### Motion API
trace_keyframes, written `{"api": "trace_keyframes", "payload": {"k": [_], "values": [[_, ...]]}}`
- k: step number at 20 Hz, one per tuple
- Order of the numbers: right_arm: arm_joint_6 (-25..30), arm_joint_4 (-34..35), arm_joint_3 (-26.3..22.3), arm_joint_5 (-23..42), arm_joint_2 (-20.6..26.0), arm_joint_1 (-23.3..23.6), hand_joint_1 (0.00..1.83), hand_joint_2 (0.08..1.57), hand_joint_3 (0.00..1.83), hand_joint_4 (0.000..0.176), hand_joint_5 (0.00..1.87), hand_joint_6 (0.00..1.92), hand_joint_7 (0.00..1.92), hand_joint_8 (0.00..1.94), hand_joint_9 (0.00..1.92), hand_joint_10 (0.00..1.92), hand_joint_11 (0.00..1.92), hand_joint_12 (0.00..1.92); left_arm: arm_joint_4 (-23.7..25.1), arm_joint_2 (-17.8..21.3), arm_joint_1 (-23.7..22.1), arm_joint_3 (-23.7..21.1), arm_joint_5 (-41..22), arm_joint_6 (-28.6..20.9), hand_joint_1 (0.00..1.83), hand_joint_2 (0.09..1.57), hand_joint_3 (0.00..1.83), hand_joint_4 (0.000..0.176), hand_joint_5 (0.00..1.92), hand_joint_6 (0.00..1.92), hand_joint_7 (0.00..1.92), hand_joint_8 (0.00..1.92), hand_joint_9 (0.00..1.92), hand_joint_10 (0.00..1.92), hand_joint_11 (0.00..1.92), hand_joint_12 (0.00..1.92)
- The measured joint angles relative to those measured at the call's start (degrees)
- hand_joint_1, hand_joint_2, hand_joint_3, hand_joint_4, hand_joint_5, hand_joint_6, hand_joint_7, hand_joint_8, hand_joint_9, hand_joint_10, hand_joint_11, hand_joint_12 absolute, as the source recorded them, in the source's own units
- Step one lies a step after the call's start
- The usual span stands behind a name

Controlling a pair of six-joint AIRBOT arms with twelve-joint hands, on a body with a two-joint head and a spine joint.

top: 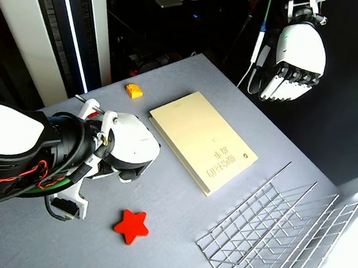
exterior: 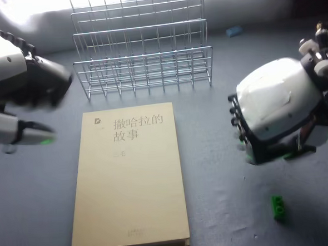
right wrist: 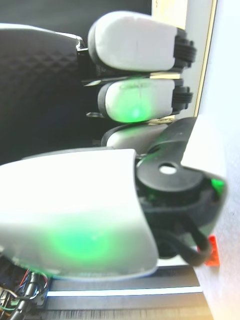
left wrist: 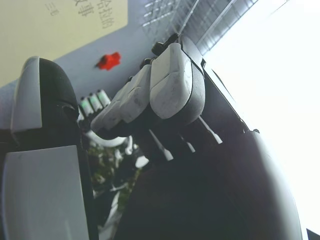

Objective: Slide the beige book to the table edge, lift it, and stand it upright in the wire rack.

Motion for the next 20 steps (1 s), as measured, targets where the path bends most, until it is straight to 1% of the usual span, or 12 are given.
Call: {"api": "trace_keyframes", "payload": {"k": [2, 4, 7, 9, 10, 11, 12, 14, 15, 17, 18, 20], "values": [[0.59, -0.35, 0.22, -0.61, 0.00, 0.50, 0.15, 1.09, 0.00, 0.000, 0.21, 0.00, 0.21, 0.00, 0.19, 0.01, 0.00, 0.62, 0.09, -0.02, 0.00, 0.00, -0.09, -0.04, 0.06, 1.14, 0.00, 0.000, 0.20, 0.00, 0.23, 0.00, 0.19, 0.00, 0.00, 0.38], [0.70, 0.22, 0.22, -0.44, 0.00, 1.09, 0.20, 1.08, 0.00, 0.000, 0.24, 0.01, 0.24, 0.01, 0.22, 0.01, 0.00, 0.69, -0.31, 0.00, -0.02, -0.11, -0.61, -0.02, 0.06, 1.15, 0.00, 0.000, 0.20, 0.00, 0.21, 0.00, 0.18, 0.00, 0.00, 0.37], [-0.46, -0.26, 0.22, -1.31, 0.00, 1.29, 0.16, 1.09, 0.00, 0.000, 0.23, 0.00, 0.25, 0.00, 0.23, 0.01, 0.00, 0.75, 0.20, 0.02, -0.31, -0.24, -0.17, 0.26, 0.04, 1.15, 0.00, 0.000, 0.22, 0.01, 0.22, 0.00, 0.19, 0.00, 0.00, 0.42], [-1.03, -0.15, -0.17, -2.47, 0.00, 1.07, 0.15, 1.10, 0.00, 0.000, 0.22, 0.00, 0.23, 0.00, 0.22, 0.00, 0.00, 0.72, -0.24, 0.04, -0.31, -0.59, -0.09, 0.72, 0.04, 1.15, 0.00, 0.000, 0.22, 0.00, 0.22, 0.00, 0.19, 0.00, 0.00, 0.44], [-1.11, 0.15, -0.22, -3.37, -0.02, 0.74, 0.16, 1.10, 0.00, 0.000, 0.19, 0.00, 0.21, 0.00, 0.20, 0.00, 0.00, 0.67, -0.04, 0.09, -0.31, -0.79, -0.15, 0.85, 0.06, 1.15, 0.00, 0.000, 0.23, 0.00, 0.23, 0.00, 0.20, 0.00, 0.00, 0.47], [-1.11, -0.13, -0.22, -4.09, -0.17, 0.37, 0.16, 1.10, 0.00, 0.000, 0.19, 0.00, 0.20, 0.00, 0.20, 0.00, 0.00, 0.66, 0.28, 0.09, -0.33, -0.94, -0.31, 0.87, 0.05, 1.15, 0.00, 0.000, 0.23, 0.00, 0.22, 0.00, 0.19, 0.00, 0.00, 0.44], [-0.81, -0.17, -0.22, -4.68, -0.31, -0.04, 0.20, 1.09, 0.00, 0.000, 0.22, 0.01, 0.23, 0.01, 0.22, 0.01, 0.00, 0.72, 0.20, 0.09, -0.31, -0.87, -0.24, 0.90, 0.08, 1.15, 0.00, 0.000, 0.25, 0.01, 0.24, 0.00, 0.20, 0.01, 0.00, 0.47], [0.50, 0.09, -0.22, -6.60, -0.87, -0.94, 0.18, 1.10, 0.00, 0.000, 0.22, 0.00, 0.23, 0.00, 0.21, 0.00, 0.00, 0.69, 0.07, 0.09, -0.31, -0.44, -0.24, 0.22, 0.04, 1.15, 0.00, 0.000, 0.23, 0.00, 0.21, 0.00, 0.19, 0.00, 0.00, 0.45], [0.59, 0.04, -0.20, -7.02, -1.20, -1.31, 0.17, 1.10, 0.00, 0.000, 0.22, 0.00, 0.23, 0.00, 0.21, 0.00, 0.00, 0.68, 0.26, 0.09, -0.31, -0.09, -0.70, -0.28, 0.06, 1.15, 0.00, 0.000, 0.23, 0.00, 0.21, 0.00, 0.19, 0.00, 0.00, 0.46], [0.63, -0.20, 0.17, -7.39, -2.21, -2.25, 0.17, 1.09, 0.00, 0.000, 0.25, 0.01, 0.27, 0.01, 0.24, 0.01, 0.00, 0.74, 0.15, 0.09, -0.37, 1.11, -1.27, -0.42, 0.07, 1.15, 0.00, 0.000, 0.24, 0.00, 0.24, 0.01, 0.21, 0.01, 0.00, 0.49], [0.68, -0.15, 0.79, -7.26, -2.86, -2.45, 0.17, 1.10, 0.00, 0.000, 0.25, 0.00, 0.26, 0.00, 0.23, 0.00, 0.00, 0.71, 0.13, 0.11, -0.50, 1.70, -1.27, -0.48, 0.06, 1.16, 0.00, 0.000, 0.22, 0.00, 0.23, 0.00, 0.20, 0.00, 0.00, 0.46], [1.68, -2.21, 1.97, -7.43, -4.13, -2.54, 0.16, 1.10, 0.00, 0.000, 0.25, 0.00, 0.26, 0.00, 0.24, 0.00, 0.00, 0.71, 0.26, 0.11, -0.63, 3.15, -0.98, -0.63, 0.07, 1.16, 0.00, 0.000, 0.22, 0.00, 0.23, 0.00, 0.22, 0.00, 0.00, 0.49]]}}
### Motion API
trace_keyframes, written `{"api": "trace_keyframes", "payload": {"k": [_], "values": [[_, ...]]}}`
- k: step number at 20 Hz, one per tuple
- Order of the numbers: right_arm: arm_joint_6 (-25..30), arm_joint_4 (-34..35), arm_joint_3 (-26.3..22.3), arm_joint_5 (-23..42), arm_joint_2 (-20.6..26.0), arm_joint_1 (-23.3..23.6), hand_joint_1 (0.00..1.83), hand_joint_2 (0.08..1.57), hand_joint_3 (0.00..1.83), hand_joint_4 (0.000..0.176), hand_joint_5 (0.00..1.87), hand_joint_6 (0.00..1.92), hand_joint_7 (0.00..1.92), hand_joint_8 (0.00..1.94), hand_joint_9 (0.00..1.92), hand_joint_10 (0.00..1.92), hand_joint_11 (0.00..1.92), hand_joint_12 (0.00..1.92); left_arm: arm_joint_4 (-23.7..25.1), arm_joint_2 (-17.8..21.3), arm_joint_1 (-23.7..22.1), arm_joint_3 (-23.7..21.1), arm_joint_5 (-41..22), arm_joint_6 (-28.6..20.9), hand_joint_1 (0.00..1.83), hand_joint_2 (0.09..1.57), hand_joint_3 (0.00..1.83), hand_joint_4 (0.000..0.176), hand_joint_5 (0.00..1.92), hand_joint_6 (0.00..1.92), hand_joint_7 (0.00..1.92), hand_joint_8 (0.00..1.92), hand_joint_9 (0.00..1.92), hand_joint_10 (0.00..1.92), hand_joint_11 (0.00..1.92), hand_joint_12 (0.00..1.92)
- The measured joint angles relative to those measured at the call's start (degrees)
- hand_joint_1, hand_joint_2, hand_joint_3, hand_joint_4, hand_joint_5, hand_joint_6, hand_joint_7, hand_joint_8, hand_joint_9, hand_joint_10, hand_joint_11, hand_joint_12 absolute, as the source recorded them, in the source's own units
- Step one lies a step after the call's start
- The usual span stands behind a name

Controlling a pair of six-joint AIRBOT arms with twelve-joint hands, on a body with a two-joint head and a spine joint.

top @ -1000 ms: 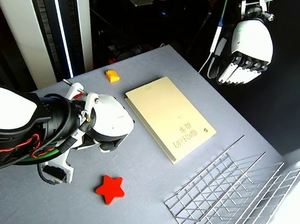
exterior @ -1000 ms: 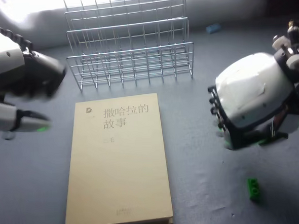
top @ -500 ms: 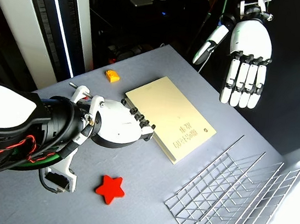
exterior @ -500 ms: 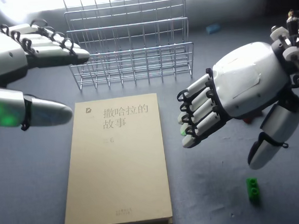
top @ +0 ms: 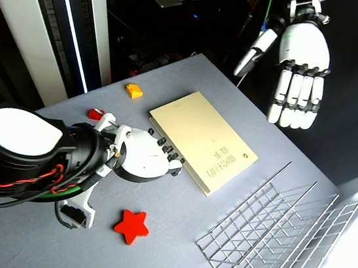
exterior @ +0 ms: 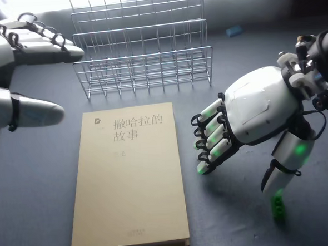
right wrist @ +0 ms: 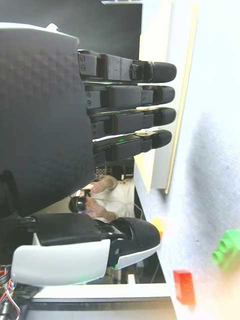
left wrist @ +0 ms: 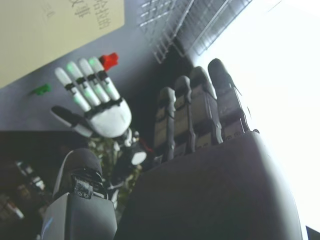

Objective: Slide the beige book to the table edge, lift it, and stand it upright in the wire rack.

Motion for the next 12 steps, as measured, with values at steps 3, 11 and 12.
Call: {"api": "trace_keyframes", "payload": {"k": [3, 11, 12], "values": [[0.28, -1.49, 1.29, -0.52, -1.27, -0.02, 0.16, 1.10, 0.00, 0.000, 0.23, 0.00, 0.24, 0.00, 0.23, 0.00, 0.00, 0.72, -0.13, 0.57, -0.02, 1.57, 1.14, -2.12, 0.07, 1.16, 0.00, 0.000, 0.22, 0.00, 0.21, 0.00, 0.19, 0.00, 0.00, 0.47], [0.94, -1.20, 2.84, -2.34, -4.42, 0.68, 0.16, 1.11, 0.00, 0.000, 0.23, 0.00, 0.22, 0.00, 0.21, 0.00, 0.00, 0.70, -0.57, -0.44, 0.04, 2.56, 5.03, -7.54, 0.06, 1.17, 0.00, 0.000, 0.21, 0.00, 0.20, 0.00, 0.18, 0.00, 0.00, 0.46], [0.96, -1.33, 2.89, -2.62, -4.63, 0.68, 0.18, 1.10, 0.00, 0.000, 0.23, 0.00, 0.23, 0.00, 0.22, 0.00, 0.00, 0.69, -0.52, -0.50, -0.15, 2.78, 5.09, -7.52, 0.07, 1.16, 0.00, 0.000, 0.21, 0.00, 0.22, 0.00, 0.20, 0.01, 0.00, 0.48]]}}
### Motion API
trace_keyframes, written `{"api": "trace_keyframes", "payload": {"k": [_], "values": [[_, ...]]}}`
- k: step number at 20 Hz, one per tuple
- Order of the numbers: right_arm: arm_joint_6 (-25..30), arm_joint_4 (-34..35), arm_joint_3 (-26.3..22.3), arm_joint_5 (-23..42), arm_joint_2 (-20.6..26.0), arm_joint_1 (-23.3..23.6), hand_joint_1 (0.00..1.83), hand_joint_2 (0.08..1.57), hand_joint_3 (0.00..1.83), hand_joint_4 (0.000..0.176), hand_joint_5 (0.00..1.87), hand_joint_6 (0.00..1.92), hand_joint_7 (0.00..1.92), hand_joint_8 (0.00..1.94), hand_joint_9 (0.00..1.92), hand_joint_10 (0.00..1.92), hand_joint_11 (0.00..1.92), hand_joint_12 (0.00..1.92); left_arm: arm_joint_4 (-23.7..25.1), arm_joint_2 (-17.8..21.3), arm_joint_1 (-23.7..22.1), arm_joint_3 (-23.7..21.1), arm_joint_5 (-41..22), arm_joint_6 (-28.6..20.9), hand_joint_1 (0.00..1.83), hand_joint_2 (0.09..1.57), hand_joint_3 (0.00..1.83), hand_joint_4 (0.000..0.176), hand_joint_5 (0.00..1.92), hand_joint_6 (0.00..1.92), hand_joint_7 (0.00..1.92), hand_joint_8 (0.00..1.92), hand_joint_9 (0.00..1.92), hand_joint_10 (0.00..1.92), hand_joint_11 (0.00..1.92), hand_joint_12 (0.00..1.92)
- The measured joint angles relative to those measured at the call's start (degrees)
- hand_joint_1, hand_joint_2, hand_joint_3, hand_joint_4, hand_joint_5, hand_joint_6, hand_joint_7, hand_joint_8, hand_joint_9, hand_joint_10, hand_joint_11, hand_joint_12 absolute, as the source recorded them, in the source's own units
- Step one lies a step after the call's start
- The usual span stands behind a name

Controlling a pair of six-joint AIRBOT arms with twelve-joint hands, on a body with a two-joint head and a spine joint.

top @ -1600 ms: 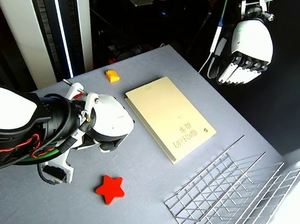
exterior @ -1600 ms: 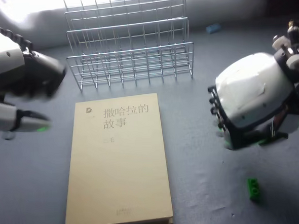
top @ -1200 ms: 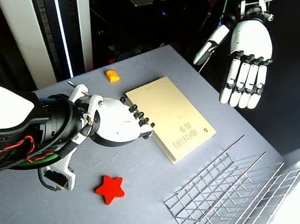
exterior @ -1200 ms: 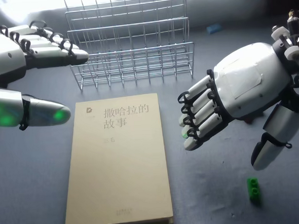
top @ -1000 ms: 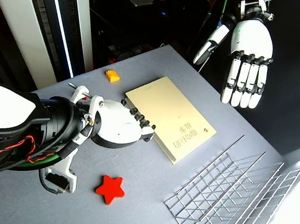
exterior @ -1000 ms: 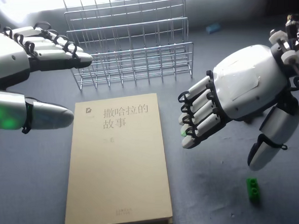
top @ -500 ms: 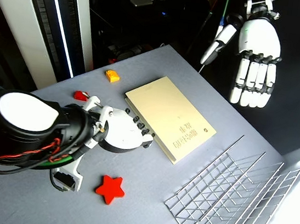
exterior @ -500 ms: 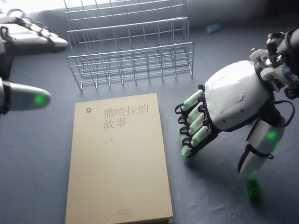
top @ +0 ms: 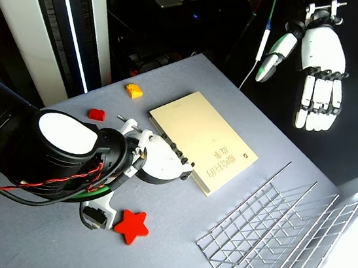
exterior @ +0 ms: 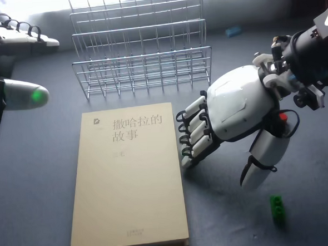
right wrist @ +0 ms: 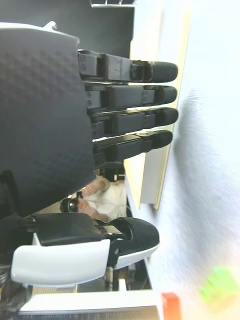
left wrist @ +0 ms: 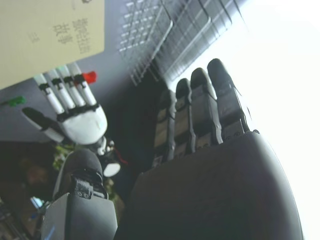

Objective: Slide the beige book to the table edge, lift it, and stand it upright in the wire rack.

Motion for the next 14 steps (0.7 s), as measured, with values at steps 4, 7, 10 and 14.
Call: {"api": "trace_keyframes", "payload": {"k": [4, 7, 10, 14], "values": [[0.11, -0.04, 0.15, -0.74, -1.29, 0.00, 0.15, 1.10, 0.00, 0.000, 0.22, 0.00, 0.22, 0.00, 0.21, 0.00, 0.00, 0.67, -0.22, -0.66, -0.39, 2.01, 0.07, -3.21, 0.10, 1.16, 0.00, 0.000, 0.22, 0.01, 0.23, 0.01, 0.20, 0.01, 0.00, 0.49], [0.13, -0.15, 0.48, -1.16, -2.12, 0.33, 0.16, 1.11, 0.00, 0.000, 0.23, 0.00, 0.23, 0.00, 0.22, 0.00, 0.00, 0.77, -0.17, -1.07, -0.42, 2.73, -0.46, -3.89, 0.07, 1.17, 0.00, 0.000, 0.22, 0.00, 0.22, 0.00, 0.20, 0.00, 0.00, 0.45], [0.13, 0.68, 0.48, -2.27, -2.60, 0.55, 0.17, 1.11, 0.00, 0.000, 0.24, 0.00, 0.24, 0.00, 0.23, 0.00, 0.00, 0.74, -1.03, -1.49, -0.42, 3.32, -0.87, -3.93, 0.02, 1.17, 0.00, 0.000, 0.20, 0.00, 0.22, 0.00, 0.21, 0.00, 0.00, 0.52], [0.15, 0.92, 0.59, -3.56, -3.91, 0.55, 0.20, 1.11, 0.00, 0.000, 0.24, 0.00, 0.24, 0.00, 0.23, 0.00, 0.00, 0.71, -1.18, -1.75, -0.79, 4.22, -1.29, -7.69, 0.06, 1.16, 0.00, 0.000, 0.23, 0.01, 0.25, 0.01, 0.23, 0.00, 0.00, 0.55]]}}
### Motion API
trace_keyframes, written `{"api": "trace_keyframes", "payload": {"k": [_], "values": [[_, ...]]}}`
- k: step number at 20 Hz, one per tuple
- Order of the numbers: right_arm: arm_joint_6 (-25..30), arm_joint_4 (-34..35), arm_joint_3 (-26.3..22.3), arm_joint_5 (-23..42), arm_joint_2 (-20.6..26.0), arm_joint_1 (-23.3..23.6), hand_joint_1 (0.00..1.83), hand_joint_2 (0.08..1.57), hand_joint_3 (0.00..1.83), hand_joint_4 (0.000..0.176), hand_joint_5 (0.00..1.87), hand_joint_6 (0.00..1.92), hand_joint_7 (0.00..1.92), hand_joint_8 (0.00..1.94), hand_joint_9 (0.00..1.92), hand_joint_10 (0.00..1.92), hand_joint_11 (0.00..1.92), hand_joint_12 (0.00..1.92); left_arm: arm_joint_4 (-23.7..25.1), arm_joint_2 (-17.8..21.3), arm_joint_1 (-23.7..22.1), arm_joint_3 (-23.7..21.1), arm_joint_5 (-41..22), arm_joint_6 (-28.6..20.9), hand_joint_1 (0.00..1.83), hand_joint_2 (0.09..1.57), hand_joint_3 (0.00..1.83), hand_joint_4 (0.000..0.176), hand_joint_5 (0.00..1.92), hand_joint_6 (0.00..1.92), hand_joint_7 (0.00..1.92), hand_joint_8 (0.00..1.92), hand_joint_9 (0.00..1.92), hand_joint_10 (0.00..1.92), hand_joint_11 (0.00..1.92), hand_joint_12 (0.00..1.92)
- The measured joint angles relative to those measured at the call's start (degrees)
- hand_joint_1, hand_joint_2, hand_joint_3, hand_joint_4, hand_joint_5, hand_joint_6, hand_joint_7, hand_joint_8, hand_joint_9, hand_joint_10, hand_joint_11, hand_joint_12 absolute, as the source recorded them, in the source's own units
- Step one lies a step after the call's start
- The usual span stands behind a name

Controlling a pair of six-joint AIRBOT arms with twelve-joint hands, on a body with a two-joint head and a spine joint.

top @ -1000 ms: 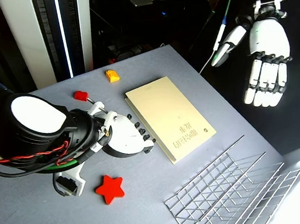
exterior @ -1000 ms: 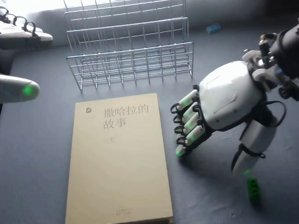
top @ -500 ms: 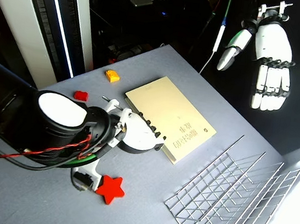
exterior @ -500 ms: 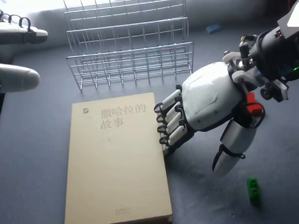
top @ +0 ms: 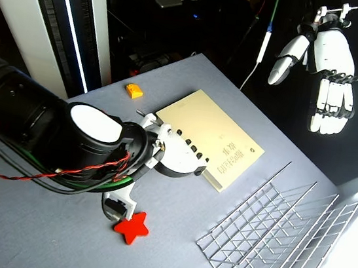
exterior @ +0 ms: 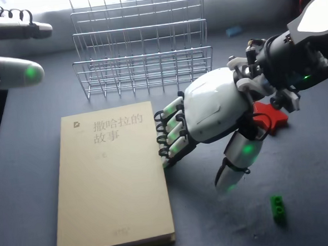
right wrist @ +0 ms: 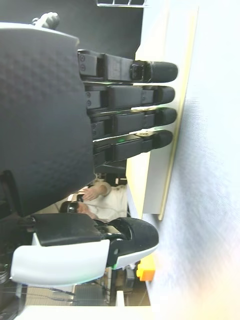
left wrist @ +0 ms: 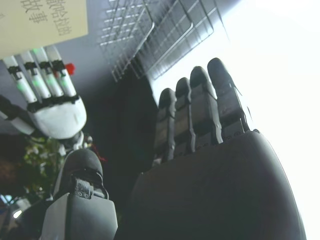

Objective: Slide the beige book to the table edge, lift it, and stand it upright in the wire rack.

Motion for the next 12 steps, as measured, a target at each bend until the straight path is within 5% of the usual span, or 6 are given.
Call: {"api": "trace_keyframes", "payload": {"k": [3, 12], "values": [[0.00, 0.24, 0.02, -1.05, -1.09, 0.00, 0.18, 1.11, 0.00, 0.000, 0.24, 0.00, 0.26, 0.00, 0.24, 0.00, 0.00, 0.73, -0.09, -0.02, -0.42, 0.04, 0.48, -3.93, 0.06, 1.17, 0.00, 0.000, 0.21, 0.00, 0.23, 0.00, 0.20, 0.00, 0.00, 0.46], [0.04, 1.55, -0.31, -1.68, -3.56, 0.00, 0.18, 1.11, 0.00, 0.000, 0.24, 0.00, 0.24, 0.00, 0.22, 0.01, 0.00, 0.66, -3.52, 0.00, -1.29, -0.37, 1.46, -4.11, 0.07, 1.16, 0.00, 0.000, 0.23, 0.01, 0.24, 0.00, 0.21, 0.01, 0.00, 0.49]]}}
